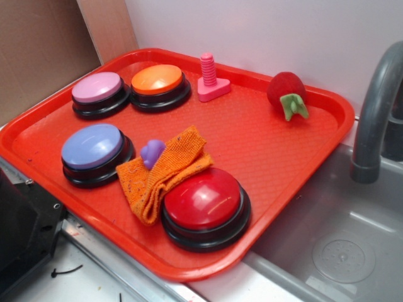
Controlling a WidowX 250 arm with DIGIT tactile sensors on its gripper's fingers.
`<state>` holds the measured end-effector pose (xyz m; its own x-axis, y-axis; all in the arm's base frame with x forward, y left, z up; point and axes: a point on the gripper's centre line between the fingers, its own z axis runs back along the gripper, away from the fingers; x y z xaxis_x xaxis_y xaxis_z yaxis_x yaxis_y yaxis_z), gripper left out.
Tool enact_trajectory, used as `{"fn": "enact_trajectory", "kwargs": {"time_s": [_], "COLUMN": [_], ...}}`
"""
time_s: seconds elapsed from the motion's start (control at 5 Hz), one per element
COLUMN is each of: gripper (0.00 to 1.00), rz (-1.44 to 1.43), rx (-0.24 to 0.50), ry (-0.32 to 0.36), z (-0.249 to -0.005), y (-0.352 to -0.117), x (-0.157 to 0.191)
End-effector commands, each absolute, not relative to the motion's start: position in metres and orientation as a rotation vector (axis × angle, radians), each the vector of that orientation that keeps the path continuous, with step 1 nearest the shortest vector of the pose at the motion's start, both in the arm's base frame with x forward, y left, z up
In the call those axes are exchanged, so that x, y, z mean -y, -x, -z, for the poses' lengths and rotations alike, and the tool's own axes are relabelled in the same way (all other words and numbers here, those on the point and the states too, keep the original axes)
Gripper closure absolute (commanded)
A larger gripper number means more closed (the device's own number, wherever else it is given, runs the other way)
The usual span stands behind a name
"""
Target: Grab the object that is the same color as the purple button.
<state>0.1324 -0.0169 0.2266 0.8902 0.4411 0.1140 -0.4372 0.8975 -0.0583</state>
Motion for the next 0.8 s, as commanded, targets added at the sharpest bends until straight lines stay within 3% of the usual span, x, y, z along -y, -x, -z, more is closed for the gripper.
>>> {"fn": "enact_trajectory", "kwargs": {"time_s": [0.0,0.2,0.6], "gripper": [0.0,0.0,0.0], "rz": [-0.906,-0.993,-1.06], "rx": [0.134,0.049,-0.051], "ry": [0.172,0.166,0.18], "z": [-0.192,-0.159,-0.097], "y": [-0.173,-0.192,-0.195], "x": [0.03,0.04,0.055]}}
